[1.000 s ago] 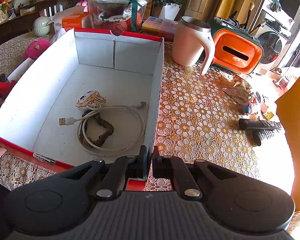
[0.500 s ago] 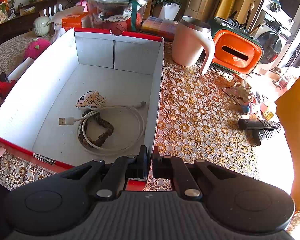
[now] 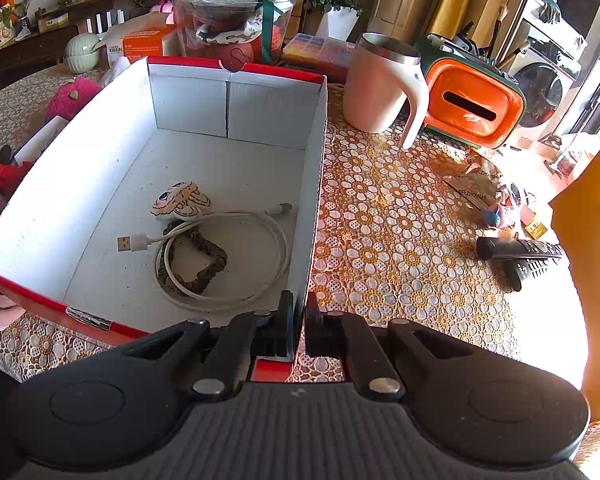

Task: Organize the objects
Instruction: 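Lift the pink fleece cloth and carry it over the shoebox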

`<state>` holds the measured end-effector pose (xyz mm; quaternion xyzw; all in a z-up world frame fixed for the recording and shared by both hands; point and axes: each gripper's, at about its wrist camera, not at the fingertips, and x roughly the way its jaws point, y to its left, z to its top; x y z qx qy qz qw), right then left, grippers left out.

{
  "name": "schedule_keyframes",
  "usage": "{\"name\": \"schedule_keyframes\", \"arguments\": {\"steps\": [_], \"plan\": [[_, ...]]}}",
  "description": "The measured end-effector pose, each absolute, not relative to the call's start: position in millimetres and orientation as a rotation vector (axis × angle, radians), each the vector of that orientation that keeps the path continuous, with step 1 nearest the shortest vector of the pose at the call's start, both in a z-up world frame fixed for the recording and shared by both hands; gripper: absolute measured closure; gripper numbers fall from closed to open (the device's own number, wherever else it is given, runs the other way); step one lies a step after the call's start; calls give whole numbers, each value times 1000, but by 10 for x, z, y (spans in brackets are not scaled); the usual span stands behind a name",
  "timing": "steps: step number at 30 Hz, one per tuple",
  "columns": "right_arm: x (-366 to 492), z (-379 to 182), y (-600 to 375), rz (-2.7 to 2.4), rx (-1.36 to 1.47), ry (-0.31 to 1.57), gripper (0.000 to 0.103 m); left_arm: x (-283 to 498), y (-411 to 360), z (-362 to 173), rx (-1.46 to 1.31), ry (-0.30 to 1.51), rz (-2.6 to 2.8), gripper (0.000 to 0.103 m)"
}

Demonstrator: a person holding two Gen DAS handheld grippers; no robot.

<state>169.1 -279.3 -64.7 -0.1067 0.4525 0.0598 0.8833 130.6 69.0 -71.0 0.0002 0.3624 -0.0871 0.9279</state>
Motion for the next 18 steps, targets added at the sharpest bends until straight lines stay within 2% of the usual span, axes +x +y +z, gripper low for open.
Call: {"name": "schedule_keyframes", "arguments": {"steps": [18], "plan": [[1698, -642, -2802, 123, -227, 941, 98, 1520, 312, 341, 22, 597, -312, 84]]}}
